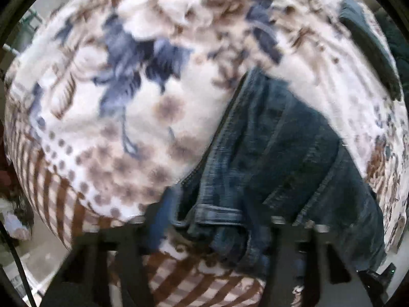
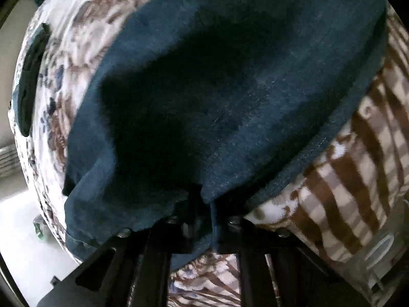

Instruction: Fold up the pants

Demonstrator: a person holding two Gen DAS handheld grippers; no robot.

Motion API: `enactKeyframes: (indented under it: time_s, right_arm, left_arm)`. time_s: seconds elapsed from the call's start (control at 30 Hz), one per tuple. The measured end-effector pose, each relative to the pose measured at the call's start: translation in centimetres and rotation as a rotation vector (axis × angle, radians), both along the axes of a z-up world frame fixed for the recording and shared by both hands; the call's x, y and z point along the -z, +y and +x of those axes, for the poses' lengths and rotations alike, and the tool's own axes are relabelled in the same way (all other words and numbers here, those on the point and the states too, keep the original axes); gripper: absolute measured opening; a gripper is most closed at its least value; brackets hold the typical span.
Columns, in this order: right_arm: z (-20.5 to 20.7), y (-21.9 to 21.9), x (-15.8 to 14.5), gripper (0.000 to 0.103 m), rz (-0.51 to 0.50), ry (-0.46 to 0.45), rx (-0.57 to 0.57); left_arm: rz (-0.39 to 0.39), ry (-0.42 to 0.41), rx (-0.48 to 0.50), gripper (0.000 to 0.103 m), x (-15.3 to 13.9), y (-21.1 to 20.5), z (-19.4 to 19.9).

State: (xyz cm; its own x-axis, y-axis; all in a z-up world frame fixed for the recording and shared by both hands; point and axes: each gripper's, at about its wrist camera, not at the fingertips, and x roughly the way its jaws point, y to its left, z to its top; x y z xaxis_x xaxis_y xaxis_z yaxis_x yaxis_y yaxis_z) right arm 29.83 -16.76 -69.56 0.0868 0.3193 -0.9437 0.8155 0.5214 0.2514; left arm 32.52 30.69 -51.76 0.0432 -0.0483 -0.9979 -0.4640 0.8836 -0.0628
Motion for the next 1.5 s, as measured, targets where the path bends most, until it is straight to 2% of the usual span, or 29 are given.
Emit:
enactKeyframes:
  time_s: [0.07, 0.23, 0.3, 0.4, 0.47, 0.53, 0.6, 0.63, 0.67, 0.7, 0.73, 0.8, 0.9, 1.0, 1.13, 1.27, 1.33, 1.43, 1.5]
  right_arm:
    - [-0.3, 0.7, -1.4, 0.006, -0.024, -0.012, -0.012]
    - [-1.2, 2.1, -4.7, 0.006, -0.043, -0.049, -0.043]
    - [-1.1, 2.0, -4.7, 0.006, -0.037, -0.043, -0.079]
    - [-0.7, 2.2, -2.1, 0.008, -0.011, 0.008, -0.135]
    - [0.2, 2.6, 0.1, 0.015, 0.019, 0.035, -0.171]
    - [0.5, 2.2, 0.9, 0.019, 0.09, 0.037, -0.154]
    - [0.2, 1.3, 0.3, 0.033, 0.148, 0.001, -0.122]
    - [-0.1, 0.6, -0.4, 0.043, 0.152, -0.019, -0.107]
    - [-0.6, -0.3, -1.3, 0.046, 0.148, -0.031, -0.088]
    - [-1.1, -1.1, -1.9, 0.046, 0.147, -0.044, -0.067]
    - [-1.7, -2.6, -2.8, 0.046, 0.134, -0.059, -0.031]
    - [-3.0, -6.0, -4.4, 0.046, 0.092, -0.078, 0.045]
    - [-5.6, -13.4, -6.4, 0.046, -0.026, -0.088, 0.191]
    - [-8.2, -21.8, -7.0, 0.046, -0.162, -0.063, 0.322]
    - [-10.5, -31.7, -6.4, 0.046, -0.264, -0.062, 0.435]
    - [-10.0, -39.0, -5.0, 0.046, -0.324, -0.052, 0.447]
    - [-9.5, -42.1, -4.4, 0.046, -0.364, -0.043, 0.431]
    - [-7.7, -44.4, -2.4, 0.045, -0.367, -0.018, 0.395]
    - [-6.7, -44.9, -1.5, 0.019, -0.381, -0.014, 0.348]
  left_arm:
    - [0.015, -0.029, 0.008, 0.026, -1.4, -0.3, -0.6]
    - [0.034, -0.064, 0.072, 0.025, -3.9, -0.8, -1.9]
    - [0.048, -0.038, 0.089, 0.025, -3.1, -0.5, -2.2]
    - [0.054, 0.003, 0.08, 0.029, -1.3, 0.1, -2.7]
    - [0.05, 0.035, 0.094, 0.037, -0.7, 0.2, -2.2]
    - [0.07, 0.05, 0.098, 0.046, -2.0, 0.2, -1.4]
    - [0.114, 0.027, 0.134, 0.048, -4.3, -0.8, -0.5]
    - [0.143, 0.015, 0.161, 0.054, -5.4, -1.6, -0.4]
    - [0.169, 0.002, 0.19, 0.07, -6.4, -2.7, -0.3]
    - [0.188, -0.013, 0.219, 0.077, -7.4, -4.0, -0.1]
    - [0.201, -0.03, 0.24, 0.085, -8.2, -5.2, -0.1]
    - [0.219, -0.059, 0.283, 0.086, -9.6, -8.1, -0.3]
    - [0.235, -0.102, 0.337, 0.086, -10.5, -13.3, -0.3]
    - [0.23, -0.071, 0.407, 0.087, -9.2, -19.0, 0.8]
    - [0.183, -0.05, 0.468, 0.087, -6.9, -26.6, 2.7]
    - [0.255, -0.042, 0.587, 0.087, -4.6, -34.8, 4.9]
    - [0.262, -0.045, 0.615, 0.087, -4.0, -37.7, 5.7]
    - [0.293, -0.055, 0.646, 0.087, -3.4, -40.5, 6.8]
    - [0.31, -0.059, 0.659, 0.087, -3.2, -41.6, 7.4]
